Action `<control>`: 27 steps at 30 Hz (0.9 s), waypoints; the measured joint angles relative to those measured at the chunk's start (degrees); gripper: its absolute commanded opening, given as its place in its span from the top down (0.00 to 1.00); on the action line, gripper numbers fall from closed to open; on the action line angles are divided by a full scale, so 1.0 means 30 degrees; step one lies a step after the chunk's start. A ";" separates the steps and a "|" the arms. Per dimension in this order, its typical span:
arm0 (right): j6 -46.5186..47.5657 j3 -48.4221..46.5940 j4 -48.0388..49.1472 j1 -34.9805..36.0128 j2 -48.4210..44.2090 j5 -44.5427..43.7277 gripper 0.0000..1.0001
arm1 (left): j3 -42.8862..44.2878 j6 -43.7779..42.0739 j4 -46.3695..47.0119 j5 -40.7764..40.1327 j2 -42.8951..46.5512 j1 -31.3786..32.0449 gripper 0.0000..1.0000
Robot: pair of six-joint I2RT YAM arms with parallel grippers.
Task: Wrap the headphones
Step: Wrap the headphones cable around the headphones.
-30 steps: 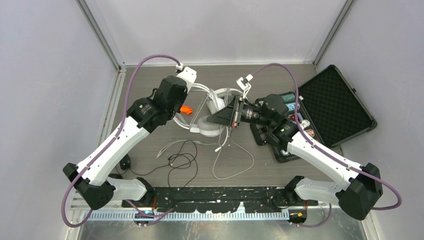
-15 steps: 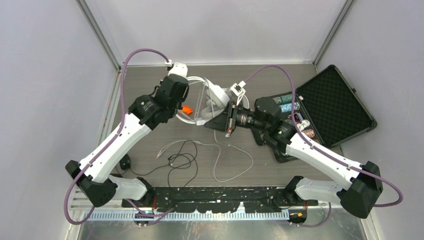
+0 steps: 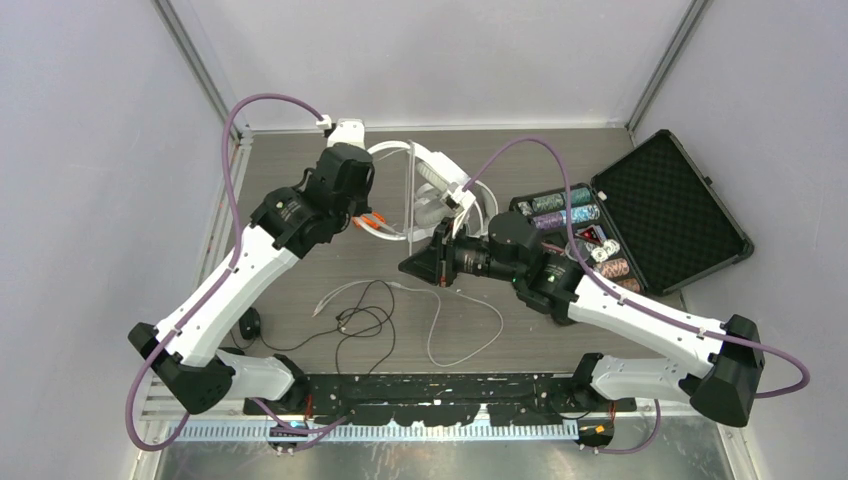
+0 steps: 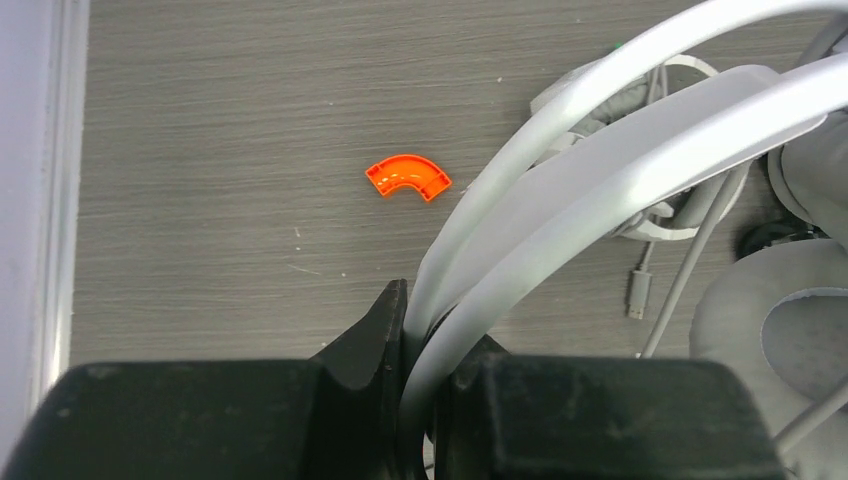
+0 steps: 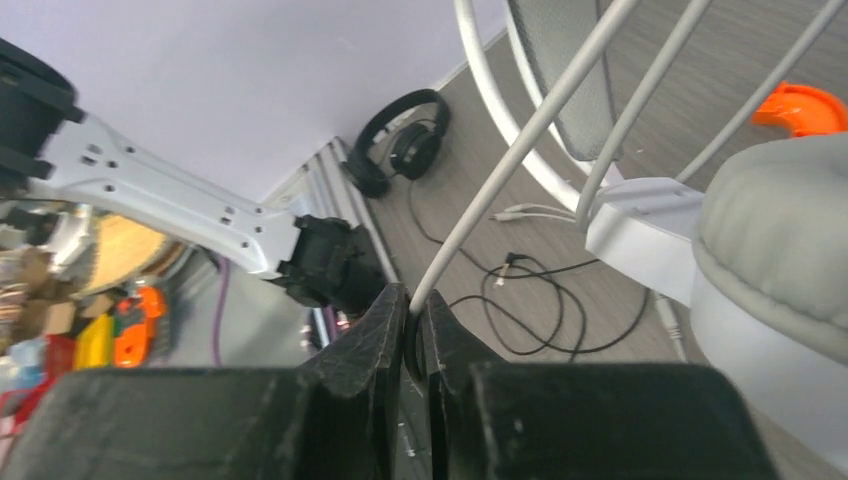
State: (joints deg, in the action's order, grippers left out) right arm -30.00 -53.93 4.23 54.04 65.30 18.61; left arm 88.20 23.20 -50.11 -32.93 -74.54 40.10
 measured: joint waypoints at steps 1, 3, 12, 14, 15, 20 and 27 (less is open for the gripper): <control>0.0495 0.0000 -0.0160 0.0219 0.0000 -0.0474 0.83 | 0.0087 0.0138 -0.0029 0.0095 -0.0007 0.0000 1.00; 0.1581 0.0000 -0.0335 0.0619 0.0000 -0.1501 0.82 | 0.0364 0.0379 -0.0168 0.0328 -0.0029 0.0000 1.00; 0.6215 0.1931 0.0612 0.1807 -0.0058 -0.4707 0.78 | 0.1581 0.1348 -0.0364 0.0925 -0.0029 -0.0015 1.00; 0.7023 0.2412 0.0845 0.1872 -0.0058 -0.5056 0.75 | 0.1785 0.1588 -0.0372 0.1158 -0.0029 -0.0022 1.00; 0.7380 0.2586 0.0969 0.1887 -0.0058 -0.5166 0.74 | 0.1851 0.1690 -0.0372 0.1268 -0.0029 -0.0022 1.00; 0.9748 0.3934 0.2783 0.1974 -0.0058 -0.5610 0.70 | 0.2142 0.2040 -0.0423 0.1763 -0.0044 -0.0022 1.00; 1.2444 0.5756 0.5646 0.2004 0.0262 -0.5836 0.67 | 0.2783 0.2339 -0.0408 0.2229 -0.0044 -0.0029 1.00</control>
State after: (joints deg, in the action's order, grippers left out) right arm 7.33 -36.67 21.17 60.05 66.08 1.10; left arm 96.55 30.22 -51.33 -26.24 -74.67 40.01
